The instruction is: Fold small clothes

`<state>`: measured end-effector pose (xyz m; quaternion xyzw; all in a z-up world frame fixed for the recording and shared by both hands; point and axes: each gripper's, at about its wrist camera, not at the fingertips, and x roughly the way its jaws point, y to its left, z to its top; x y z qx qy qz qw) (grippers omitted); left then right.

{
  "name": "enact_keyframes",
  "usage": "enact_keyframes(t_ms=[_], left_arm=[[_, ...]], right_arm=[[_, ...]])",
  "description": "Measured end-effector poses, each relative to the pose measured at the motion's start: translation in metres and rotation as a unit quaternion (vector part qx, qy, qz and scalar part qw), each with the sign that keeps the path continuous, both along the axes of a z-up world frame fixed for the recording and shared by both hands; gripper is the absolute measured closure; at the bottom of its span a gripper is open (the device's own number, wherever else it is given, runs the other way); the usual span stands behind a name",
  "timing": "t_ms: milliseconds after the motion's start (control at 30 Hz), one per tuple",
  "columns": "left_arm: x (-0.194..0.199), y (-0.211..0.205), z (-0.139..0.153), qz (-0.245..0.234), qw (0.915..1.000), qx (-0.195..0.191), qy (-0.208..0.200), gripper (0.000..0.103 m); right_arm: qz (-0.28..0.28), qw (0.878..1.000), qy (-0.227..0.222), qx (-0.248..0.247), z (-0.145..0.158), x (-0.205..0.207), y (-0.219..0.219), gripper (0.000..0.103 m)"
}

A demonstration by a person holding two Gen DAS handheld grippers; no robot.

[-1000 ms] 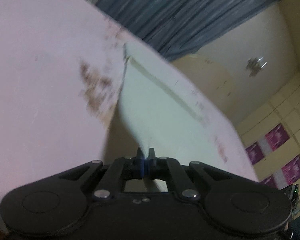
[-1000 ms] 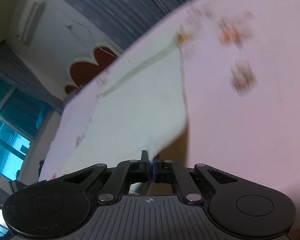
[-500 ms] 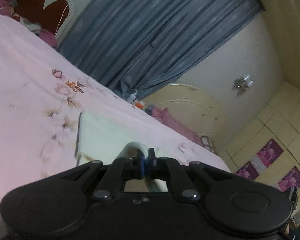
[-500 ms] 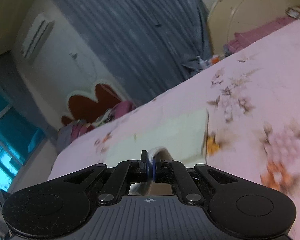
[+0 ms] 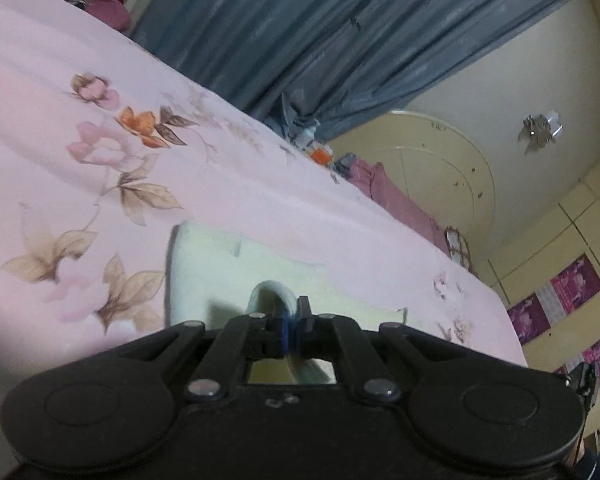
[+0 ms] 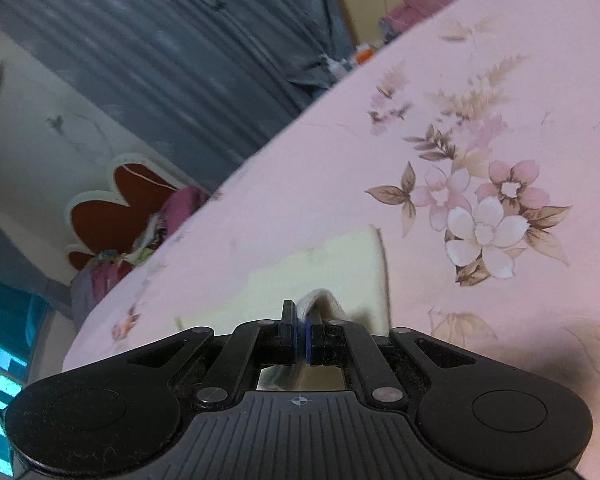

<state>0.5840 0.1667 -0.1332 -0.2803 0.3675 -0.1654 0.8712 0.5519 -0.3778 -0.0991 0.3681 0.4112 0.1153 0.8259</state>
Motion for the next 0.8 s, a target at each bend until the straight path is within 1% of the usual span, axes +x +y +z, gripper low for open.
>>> enact_keyframes(t_ms=[33, 67, 100, 133, 167, 200, 233, 267, 300, 333, 367, 400, 433, 467, 500, 533, 567, 600, 633, 667, 700, 733, 767, 800], left_arm=[[0.004, -0.001, -0.002, -0.003, 1.0000, -0.003, 0.001, 0.096], [0.007, 0.000, -0.004, -0.001, 1.0000, -0.004, 0.003, 0.084], [0.009, 0.000, -0.004, -0.001, 1.0000, -0.008, -0.001, 0.079], [0.010, 0.002, -0.004, 0.001, 0.9999, -0.014, -0.006, 0.070], [0.010, 0.004, -0.002, 0.004, 0.9998, -0.017, -0.012, 0.059], [0.009, 0.005, 0.000, 0.008, 0.9997, -0.016, -0.018, 0.055], [0.008, 0.007, 0.001, 0.011, 0.9996, -0.014, -0.023, 0.049], [0.010, 0.008, 0.002, 0.012, 0.9996, -0.007, -0.025, 0.049], [0.011, 0.009, 0.003, 0.009, 0.9997, 0.001, -0.024, 0.049], [0.012, 0.009, 0.003, 0.002, 0.9996, 0.014, -0.025, 0.052], [0.013, 0.008, 0.004, -0.004, 0.9993, 0.030, -0.024, 0.054], [0.015, 0.006, 0.004, -0.012, 0.9986, 0.046, -0.022, 0.056], [0.017, 0.002, 0.005, -0.022, 0.9976, 0.061, -0.022, 0.059], [0.019, -0.001, 0.004, -0.031, 0.9965, 0.074, -0.022, 0.059], [0.021, -0.006, 0.004, -0.040, 0.9950, 0.089, -0.022, 0.059], [0.023, -0.010, 0.004, -0.048, 0.9935, 0.100, -0.023, 0.061], [0.024, -0.015, 0.004, -0.059, 0.9914, 0.114, -0.025, 0.066], [0.026, -0.021, 0.003, -0.069, 0.9886, 0.132, -0.024, 0.069], [0.028, -0.026, 0.001, -0.077, 0.9864, 0.144, -0.022, 0.076], [0.029, -0.031, -0.001, -0.085, 0.9838, 0.157, -0.018, 0.084], [0.029, -0.034, -0.003, -0.089, 0.9814, 0.170, -0.014, 0.086], [0.030, -0.037, -0.005, -0.090, 0.9799, 0.177, -0.011, 0.092], [0.030, -0.037, -0.006, -0.090, 0.9794, 0.180, -0.012, 0.100], [0.029, -0.036, -0.006, -0.085, 0.9797, 0.181, -0.016, 0.100]], right_arm=[[0.002, 1.000, -0.004, 0.003, -0.004, 0.005, 0.000, 0.100], [0.001, 1.000, -0.009, 0.003, -0.004, 0.007, 0.001, 0.100], [-0.002, 1.000, -0.012, -0.001, -0.003, 0.008, 0.002, 0.100], [-0.008, 1.000, -0.012, -0.006, -0.003, 0.010, 0.002, 0.099], [-0.015, 1.000, -0.016, -0.013, -0.001, 0.010, 0.001, 0.090], [-0.027, 0.999, -0.025, -0.022, 0.003, 0.008, 0.000, 0.056], [-0.042, 0.998, -0.039, -0.032, 0.006, 0.005, -0.002, 0.033], [-0.046, 0.997, -0.060, -0.032, 0.009, 0.002, -0.006, 0.018], [-0.045, 0.997, -0.063, -0.027, 0.010, 0.001, -0.009, 0.019], [-0.043, 0.997, -0.062, -0.027, 0.010, 0.001, -0.011, 0.019], [-0.033, 0.997, -0.063, -0.033, 0.010, 0.001, -0.011, 0.027], [-0.021, 0.997, -0.060, -0.047, 0.009, 0.003, -0.010, 0.041], [-0.010, 0.997, -0.055, -0.061, 0.009, 0.006, -0.006, 0.047], [0.004, 0.996, -0.050, -0.076, 0.007, 0.009, -0.002, 0.056], [0.012, 0.995, -0.047, -0.090, 0.007, 0.012, 0.005, 0.058], [0.021, 0.993, -0.045, -0.106, 0.005, 0.013, 0.010, 0.059], [0.032, 0.991, -0.044, -0.122, 0.003, 0.016, 0.015, 0.059], [0.041, 0.989, -0.042, -0.136, 0.000, 0.018, 0.020, 0.060], [0.051, 0.987, -0.041, -0.149, -0.002, 0.020, 0.025, 0.063], [0.063, 0.984, -0.040, -0.164, -0.004, 0.022, 0.031, 0.071], [0.072, 0.981, -0.039, -0.178, -0.009, 0.024, 0.037, 0.085], [0.080, 0.977, -0.039, -0.195, -0.009, 0.024, 0.042, 0.091], [0.088, 0.973, -0.043, -0.210, -0.009, 0.023, 0.048, 0.100], [0.092, 0.969, -0.049, -0.224, -0.009, 0.021, 0.052, 0.101]])
